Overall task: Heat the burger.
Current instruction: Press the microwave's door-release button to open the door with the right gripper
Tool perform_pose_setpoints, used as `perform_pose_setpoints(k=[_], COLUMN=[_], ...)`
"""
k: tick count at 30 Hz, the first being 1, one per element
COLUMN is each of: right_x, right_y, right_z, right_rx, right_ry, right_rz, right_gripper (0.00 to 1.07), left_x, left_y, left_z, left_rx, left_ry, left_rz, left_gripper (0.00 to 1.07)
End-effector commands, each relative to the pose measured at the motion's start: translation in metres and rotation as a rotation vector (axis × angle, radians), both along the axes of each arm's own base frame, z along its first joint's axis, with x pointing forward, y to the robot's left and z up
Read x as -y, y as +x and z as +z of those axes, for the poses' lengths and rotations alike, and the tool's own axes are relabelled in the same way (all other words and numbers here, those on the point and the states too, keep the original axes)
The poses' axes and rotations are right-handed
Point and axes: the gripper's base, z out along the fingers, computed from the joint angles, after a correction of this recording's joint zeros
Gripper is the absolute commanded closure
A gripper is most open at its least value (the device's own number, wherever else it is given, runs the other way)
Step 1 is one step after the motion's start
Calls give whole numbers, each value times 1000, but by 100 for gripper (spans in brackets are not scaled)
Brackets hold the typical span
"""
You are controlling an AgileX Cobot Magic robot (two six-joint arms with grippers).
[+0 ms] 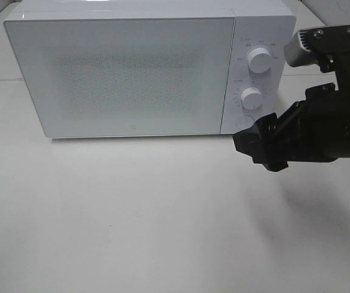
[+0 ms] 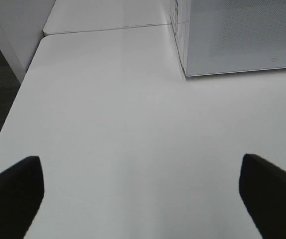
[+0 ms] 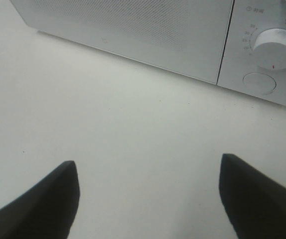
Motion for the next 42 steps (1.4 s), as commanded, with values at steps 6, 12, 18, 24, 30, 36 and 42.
perform_pose_setpoints(k=[6, 12, 18, 24, 30, 36, 42], right_x=[35, 64, 84, 105, 112, 120, 124], right_y=[16, 25, 25, 3, -42, -104, -155], right_z=[13, 21, 24, 36, 49, 57, 61], right_rx=[-53, -68, -82, -132, -132, -80, 10], right_ry=[-147, -240, -299, -327, -315, -265, -193], right_rz=[-148, -247, -311, -412, -460, -513, -529], right_gripper=[31, 31, 31, 31, 31, 31, 31], left_x=[1, 1, 1, 1, 1, 1, 1], left_y=[-3, -3, -3, -3, -3, -3, -3], left_z=[0, 0, 0, 0, 0, 0, 0], left_rx=[27, 27, 27, 27, 27, 27, 27], left_ry=[-15, -15, -15, -15, -15, -15, -15], left_rz=[-5, -5, -5, -5, -5, -5, -5], left_gripper=[6, 6, 6, 6, 6, 6, 6])
